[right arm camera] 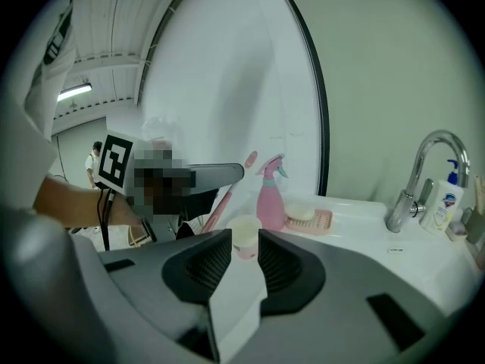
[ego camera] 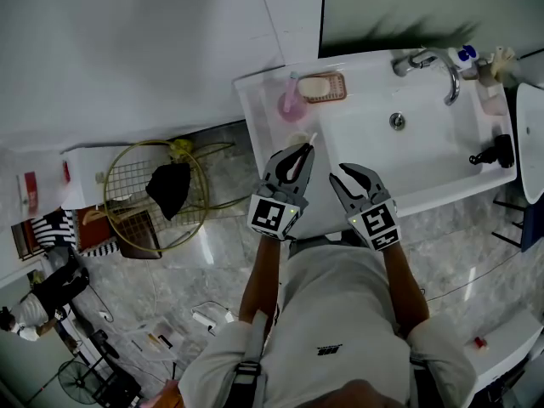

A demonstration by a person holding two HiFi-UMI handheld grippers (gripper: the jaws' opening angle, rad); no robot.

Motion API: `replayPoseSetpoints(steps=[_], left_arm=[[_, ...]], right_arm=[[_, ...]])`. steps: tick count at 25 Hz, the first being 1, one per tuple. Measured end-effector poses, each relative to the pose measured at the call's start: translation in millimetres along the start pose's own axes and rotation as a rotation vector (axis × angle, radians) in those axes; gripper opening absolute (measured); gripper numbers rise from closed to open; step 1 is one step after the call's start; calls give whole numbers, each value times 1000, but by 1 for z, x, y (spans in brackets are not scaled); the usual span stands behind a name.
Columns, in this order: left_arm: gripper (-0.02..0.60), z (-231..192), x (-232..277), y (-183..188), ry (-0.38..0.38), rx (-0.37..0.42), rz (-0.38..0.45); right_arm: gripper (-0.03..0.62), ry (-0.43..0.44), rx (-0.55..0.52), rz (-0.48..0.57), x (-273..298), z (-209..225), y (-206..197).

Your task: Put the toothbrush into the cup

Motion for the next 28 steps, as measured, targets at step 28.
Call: replayPoseSetpoints(steps=[28], left_arm=[[41, -29, 29, 5, 61, -133, 214]], right_arm=[[112, 28, 25, 20, 34, 19, 2]])
Point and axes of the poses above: the fingertips, and each gripper's own axes: x forward along the fingers, z to its right, y out of its top, the point moved 8 cm from there along -x, backward along the fingers, and after that the axes turned 8 degrees about y, right-handed, at the moved point
